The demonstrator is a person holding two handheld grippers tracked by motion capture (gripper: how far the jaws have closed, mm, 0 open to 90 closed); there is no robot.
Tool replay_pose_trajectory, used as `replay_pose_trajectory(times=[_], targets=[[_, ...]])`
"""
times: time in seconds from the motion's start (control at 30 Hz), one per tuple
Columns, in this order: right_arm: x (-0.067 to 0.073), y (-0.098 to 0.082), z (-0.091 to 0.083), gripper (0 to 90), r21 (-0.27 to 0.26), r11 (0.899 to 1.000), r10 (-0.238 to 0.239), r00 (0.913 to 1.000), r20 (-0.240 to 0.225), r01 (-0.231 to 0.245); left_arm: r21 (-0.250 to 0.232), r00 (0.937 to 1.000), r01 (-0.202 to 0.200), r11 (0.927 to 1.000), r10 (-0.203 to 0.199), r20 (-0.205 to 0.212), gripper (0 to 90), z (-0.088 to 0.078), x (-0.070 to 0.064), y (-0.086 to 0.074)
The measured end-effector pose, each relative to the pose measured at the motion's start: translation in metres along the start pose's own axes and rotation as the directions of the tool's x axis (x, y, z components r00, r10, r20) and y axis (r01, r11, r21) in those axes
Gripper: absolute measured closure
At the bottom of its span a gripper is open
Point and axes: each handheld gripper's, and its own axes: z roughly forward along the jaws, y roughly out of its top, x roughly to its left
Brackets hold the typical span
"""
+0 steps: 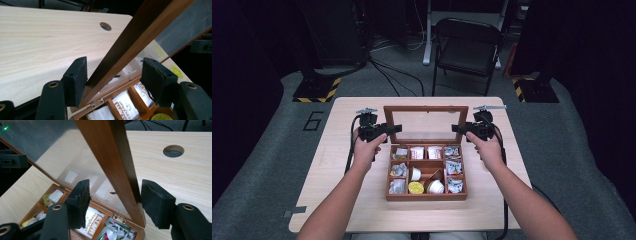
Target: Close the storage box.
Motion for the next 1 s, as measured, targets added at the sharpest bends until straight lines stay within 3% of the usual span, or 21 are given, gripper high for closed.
replay_pose_trajectory(times=[0.3, 0.43, 0.73, 1.0], targets=[[0.01, -0.002, -0.015, 39.8, -0.014, 0.999, -0.036, 0.9993, -0.013, 0.035, 0.019, 0.997, -0.077, 0.9969, 0.077, 0.007, 37.3, -0.012, -0.01, -0.001], [0.016, -0.004, -0.021, 39.7, -0.022, 0.997, -0.079, 0.9969, -0.004, 0.079, 0.027, 0.9953, -0.096, 0.995, 0.096, 0.011, 37.2, -0.015, -0.012, -0.003], [0.02, -0.007, -0.027, 39.4, -0.029, 0.993, -0.111, 0.9938, -0.008, 0.111, -0.01, 0.9951, -0.097, 0.9952, 0.097, 0.02, 35.6, -0.022, -0.014, -0.01], [0.022, -0.01, -0.029, 39.3, -0.024, 0.993, -0.117, 0.9931, -0.01, 0.117, -0.068, 0.9915, -0.125, 0.9898, 0.127, 0.029, 35.6, -0.039, -0.022, -0.008]])
